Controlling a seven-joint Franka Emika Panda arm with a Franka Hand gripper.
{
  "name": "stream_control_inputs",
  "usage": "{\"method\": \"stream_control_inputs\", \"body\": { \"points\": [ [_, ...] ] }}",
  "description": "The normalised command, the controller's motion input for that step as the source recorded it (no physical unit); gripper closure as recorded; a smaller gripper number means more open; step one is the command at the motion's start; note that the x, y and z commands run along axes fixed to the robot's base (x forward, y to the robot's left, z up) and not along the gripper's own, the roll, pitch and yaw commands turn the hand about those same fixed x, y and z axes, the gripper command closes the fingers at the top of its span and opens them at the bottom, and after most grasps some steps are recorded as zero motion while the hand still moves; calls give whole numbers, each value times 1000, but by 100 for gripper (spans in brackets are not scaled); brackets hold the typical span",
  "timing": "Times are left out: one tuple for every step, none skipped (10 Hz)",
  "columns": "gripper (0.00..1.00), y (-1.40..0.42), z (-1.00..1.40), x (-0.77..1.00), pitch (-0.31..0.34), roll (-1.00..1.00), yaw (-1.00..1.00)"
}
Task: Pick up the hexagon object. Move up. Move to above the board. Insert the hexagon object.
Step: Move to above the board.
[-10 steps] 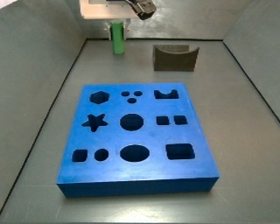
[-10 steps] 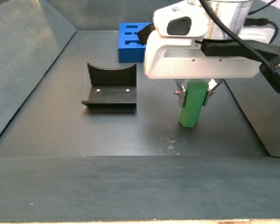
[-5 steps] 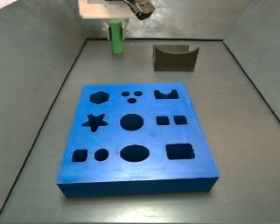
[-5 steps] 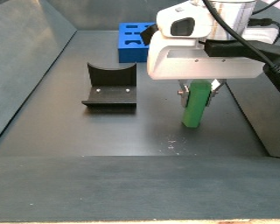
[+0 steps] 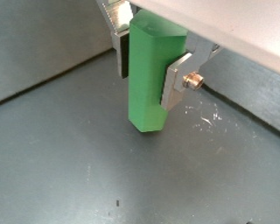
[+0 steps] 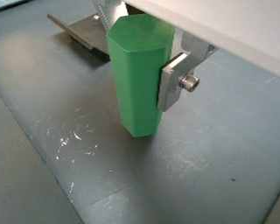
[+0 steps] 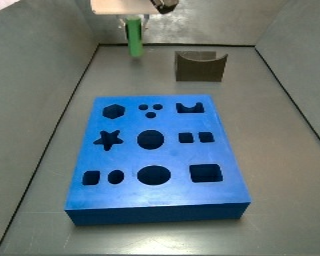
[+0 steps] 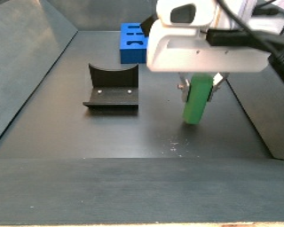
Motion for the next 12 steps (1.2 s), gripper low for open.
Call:
{"method": "stream_control_inputs", "body": {
  "points": [
    [100, 49, 1000, -79, 257, -37, -172],
    [100, 51, 1000, -75, 270, -34, -172],
    [100, 51, 1000, -67, 224, -17, -128],
    [100, 49, 1000, -62, 196, -3, -102],
    [100, 48, 1000, -55, 153, 17, -63],
    [100, 47, 1000, -51, 124, 24, -35],
    [100, 44, 1000, -46, 100, 39, -16],
    [100, 43, 1000, -45, 96, 46, -11],
    [100, 40, 1000, -41, 94, 56, -2],
    [100, 38, 1000, -36, 92, 57, 5],
    [100, 37, 1000, -30, 92, 61, 12],
    [100, 36, 1000, -26, 99, 67, 17]
  ]
}}
